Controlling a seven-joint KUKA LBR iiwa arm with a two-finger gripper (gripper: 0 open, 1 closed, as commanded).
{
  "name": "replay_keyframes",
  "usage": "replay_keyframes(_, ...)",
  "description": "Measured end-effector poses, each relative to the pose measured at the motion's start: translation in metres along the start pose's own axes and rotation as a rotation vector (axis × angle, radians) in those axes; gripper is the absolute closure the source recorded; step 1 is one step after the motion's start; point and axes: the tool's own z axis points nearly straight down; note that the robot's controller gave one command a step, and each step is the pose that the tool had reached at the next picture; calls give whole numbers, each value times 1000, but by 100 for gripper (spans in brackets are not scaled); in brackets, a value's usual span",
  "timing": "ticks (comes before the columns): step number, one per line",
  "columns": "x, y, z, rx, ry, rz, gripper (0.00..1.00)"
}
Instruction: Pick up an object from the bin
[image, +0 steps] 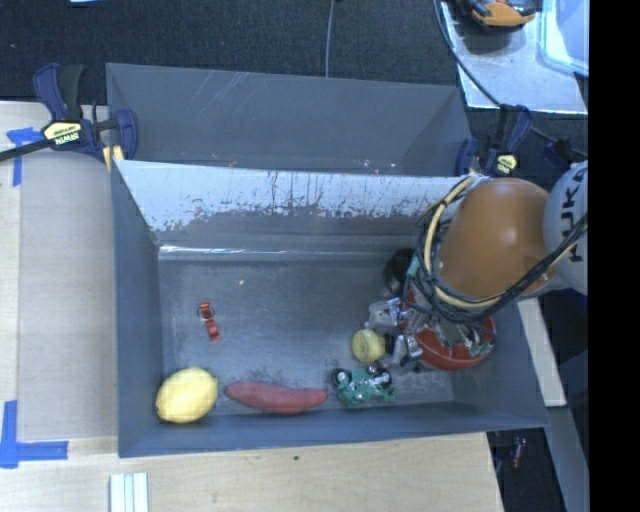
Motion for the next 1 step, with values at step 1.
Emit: replay_keyframes(1,0,0,0,0,0,0,100)
